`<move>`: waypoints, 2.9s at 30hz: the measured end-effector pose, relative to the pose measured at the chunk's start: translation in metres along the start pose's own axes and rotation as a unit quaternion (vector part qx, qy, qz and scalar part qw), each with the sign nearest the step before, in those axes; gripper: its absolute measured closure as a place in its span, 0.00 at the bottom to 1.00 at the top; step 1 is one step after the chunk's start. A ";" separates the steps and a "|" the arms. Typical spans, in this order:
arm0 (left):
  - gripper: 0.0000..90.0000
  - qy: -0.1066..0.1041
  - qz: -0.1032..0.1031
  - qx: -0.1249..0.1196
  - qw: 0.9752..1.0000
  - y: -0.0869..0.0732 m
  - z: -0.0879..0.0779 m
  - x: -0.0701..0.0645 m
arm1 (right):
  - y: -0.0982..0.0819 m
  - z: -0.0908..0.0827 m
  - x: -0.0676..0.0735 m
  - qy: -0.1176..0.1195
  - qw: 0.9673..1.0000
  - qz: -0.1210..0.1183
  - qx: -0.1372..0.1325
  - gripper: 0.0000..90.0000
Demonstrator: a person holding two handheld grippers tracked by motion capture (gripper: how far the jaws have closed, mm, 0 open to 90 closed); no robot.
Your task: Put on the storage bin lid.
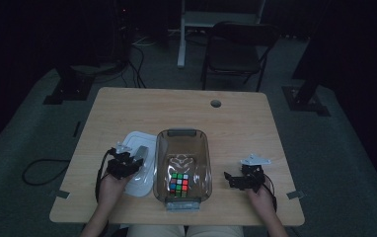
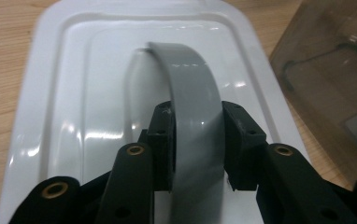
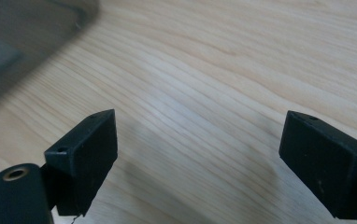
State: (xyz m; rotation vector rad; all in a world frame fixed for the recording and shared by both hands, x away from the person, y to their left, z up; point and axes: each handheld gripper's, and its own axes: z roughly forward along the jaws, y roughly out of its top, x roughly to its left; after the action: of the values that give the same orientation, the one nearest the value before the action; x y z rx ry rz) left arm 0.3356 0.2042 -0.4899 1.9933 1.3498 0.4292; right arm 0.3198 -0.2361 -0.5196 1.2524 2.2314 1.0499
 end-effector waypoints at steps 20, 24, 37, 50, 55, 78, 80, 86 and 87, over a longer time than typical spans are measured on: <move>0.77 -0.002 -0.041 -0.028 0.999 0.007 -0.034 0.028 | 0.012 0.007 0.065 0.074 0.995 -0.061 0.004 0.14; 0.77 -0.003 -0.055 -0.035 0.998 0.009 -0.049 0.040 | 0.011 0.008 0.068 0.088 0.994 -0.058 0.006 0.14; 0.77 -0.034 -0.039 -0.099 0.994 0.047 -0.120 0.035 | 0.024 0.025 0.095 0.114 0.991 -0.063 -0.008 0.13; 0.77 -0.080 0.039 -0.086 0.992 0.067 -0.121 -0.016 | 0.046 0.054 0.123 0.125 0.989 -0.085 -0.003 0.15; 0.77 -0.092 0.052 -0.074 0.992 0.067 -0.112 -0.025 | 0.055 0.067 0.133 0.127 0.989 -0.081 -0.003 0.15; 0.77 -0.109 0.059 -0.050 0.991 0.071 -0.090 -0.025 | 0.066 0.067 0.132 0.114 0.991 -0.074 -0.012 0.14; 0.77 -0.115 0.052 -0.050 0.991 0.071 -0.088 -0.024 | 0.064 0.065 0.130 0.113 0.991 -0.073 -0.009 0.14; 0.77 -0.118 0.048 -0.047 0.991 0.073 -0.082 -0.026 | 0.060 0.062 0.124 0.109 0.992 -0.068 -0.009 0.14; 0.77 -0.125 0.045 -0.046 0.990 0.072 -0.081 -0.026 | 0.060 0.062 0.123 0.109 0.992 -0.065 -0.010 0.14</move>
State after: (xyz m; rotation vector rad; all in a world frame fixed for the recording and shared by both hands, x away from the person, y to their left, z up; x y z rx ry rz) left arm 0.3255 0.1925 -0.3794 1.9627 1.0706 0.2671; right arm 0.3266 -0.0866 -0.5100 1.0105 2.4208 1.2055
